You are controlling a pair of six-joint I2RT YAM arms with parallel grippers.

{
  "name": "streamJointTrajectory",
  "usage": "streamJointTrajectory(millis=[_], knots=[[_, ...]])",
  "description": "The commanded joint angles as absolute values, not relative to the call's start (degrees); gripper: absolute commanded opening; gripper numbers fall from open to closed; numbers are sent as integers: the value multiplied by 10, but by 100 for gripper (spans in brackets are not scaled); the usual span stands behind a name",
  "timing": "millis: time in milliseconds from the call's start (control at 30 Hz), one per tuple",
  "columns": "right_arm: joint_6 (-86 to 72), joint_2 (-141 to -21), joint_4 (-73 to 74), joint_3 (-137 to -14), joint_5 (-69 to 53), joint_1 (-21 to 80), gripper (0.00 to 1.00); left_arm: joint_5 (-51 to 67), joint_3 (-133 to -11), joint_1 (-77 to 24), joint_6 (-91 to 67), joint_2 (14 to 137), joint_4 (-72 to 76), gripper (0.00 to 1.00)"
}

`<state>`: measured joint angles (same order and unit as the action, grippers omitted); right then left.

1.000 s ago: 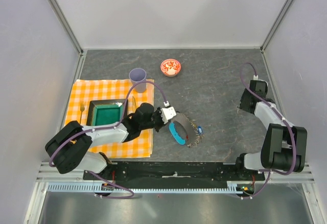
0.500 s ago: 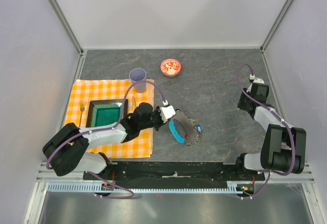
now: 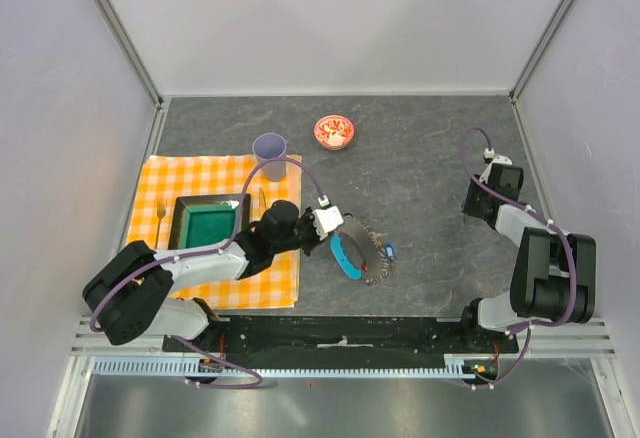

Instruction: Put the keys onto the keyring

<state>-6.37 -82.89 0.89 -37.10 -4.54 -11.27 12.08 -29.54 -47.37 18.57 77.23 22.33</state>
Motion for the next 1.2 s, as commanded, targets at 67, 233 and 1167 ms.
streamJointTrajectory(millis=[67, 233, 1167], knots=[[-55, -838, -12, -375, -54, -118, 32, 114, -316, -475, 207, 755, 230, 2], [-54, -843, -18, -374, -55, -119, 31, 115, -316, -475, 207, 757, 229, 2], [-44, -868, -32, -377, -65, -124, 26, 115, -320, -475, 207, 759, 222, 2]])
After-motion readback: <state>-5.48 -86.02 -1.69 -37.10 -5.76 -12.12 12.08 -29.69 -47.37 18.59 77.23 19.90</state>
